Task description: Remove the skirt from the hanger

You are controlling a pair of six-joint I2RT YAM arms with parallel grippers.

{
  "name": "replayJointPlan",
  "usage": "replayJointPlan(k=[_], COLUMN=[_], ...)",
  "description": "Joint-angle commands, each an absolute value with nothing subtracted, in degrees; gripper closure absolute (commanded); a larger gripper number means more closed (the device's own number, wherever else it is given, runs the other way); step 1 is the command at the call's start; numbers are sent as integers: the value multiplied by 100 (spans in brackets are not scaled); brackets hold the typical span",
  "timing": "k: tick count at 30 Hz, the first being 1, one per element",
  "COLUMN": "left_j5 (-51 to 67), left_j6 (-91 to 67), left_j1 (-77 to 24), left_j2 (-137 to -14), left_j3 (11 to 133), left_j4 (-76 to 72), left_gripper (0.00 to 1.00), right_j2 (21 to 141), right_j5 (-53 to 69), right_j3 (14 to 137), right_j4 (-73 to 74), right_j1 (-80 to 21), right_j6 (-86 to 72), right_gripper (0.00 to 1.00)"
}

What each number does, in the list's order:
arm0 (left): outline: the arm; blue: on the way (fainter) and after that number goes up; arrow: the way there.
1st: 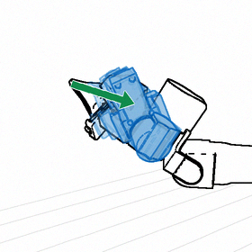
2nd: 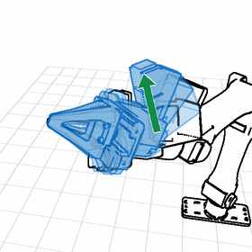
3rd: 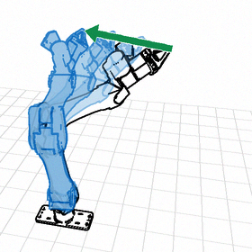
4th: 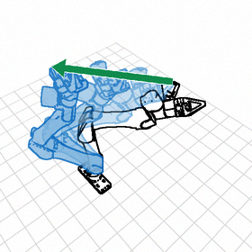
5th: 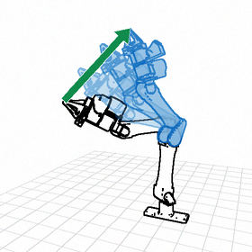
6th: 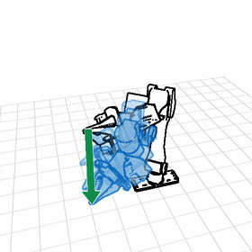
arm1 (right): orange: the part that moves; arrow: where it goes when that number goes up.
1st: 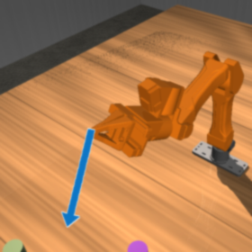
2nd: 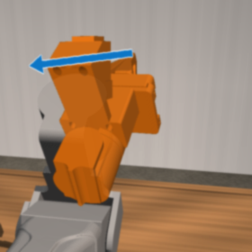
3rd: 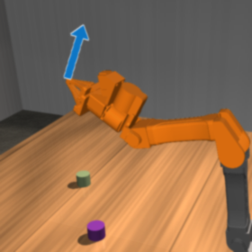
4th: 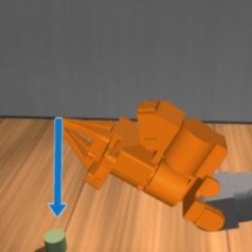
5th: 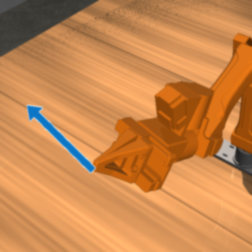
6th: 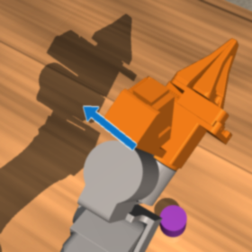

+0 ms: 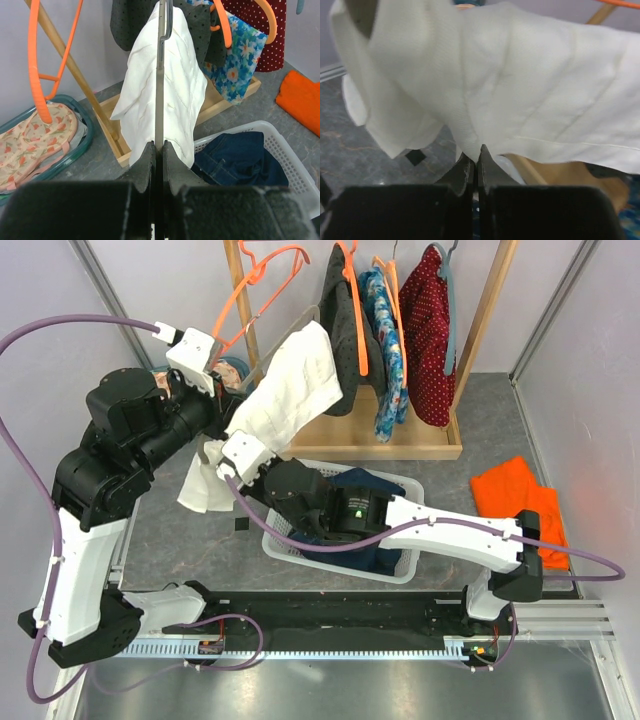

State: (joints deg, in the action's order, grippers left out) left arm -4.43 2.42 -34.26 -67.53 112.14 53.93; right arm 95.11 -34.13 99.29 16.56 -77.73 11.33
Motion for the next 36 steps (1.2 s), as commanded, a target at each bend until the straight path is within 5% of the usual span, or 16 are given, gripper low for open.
replayJointPlan(k=[1,6,15,36], left_j5=[-527,-677,-861,-1441], left_j6=[105,114,176,211], left_j1=[-3454,-3463,-3463,-3463], left_j2=[-6776,-6943,-7057,-7382], left_j3=[11496,11479,11452,11602], left_j4=[4790,4764,4658,4412], left_gripper=[98,98,98,98], right_j2=[9002,7851,5802,6442], right_j5=[-4973,-5072,-3122,-3331], right_j3=[10942,11065,10705,11022], right_j4=[1706,915,615,1924], right_j1=[-7919,-8129,-8174,-8165], right_j6=[2018,2461,1031,738], right_gripper=[100,100,100,100])
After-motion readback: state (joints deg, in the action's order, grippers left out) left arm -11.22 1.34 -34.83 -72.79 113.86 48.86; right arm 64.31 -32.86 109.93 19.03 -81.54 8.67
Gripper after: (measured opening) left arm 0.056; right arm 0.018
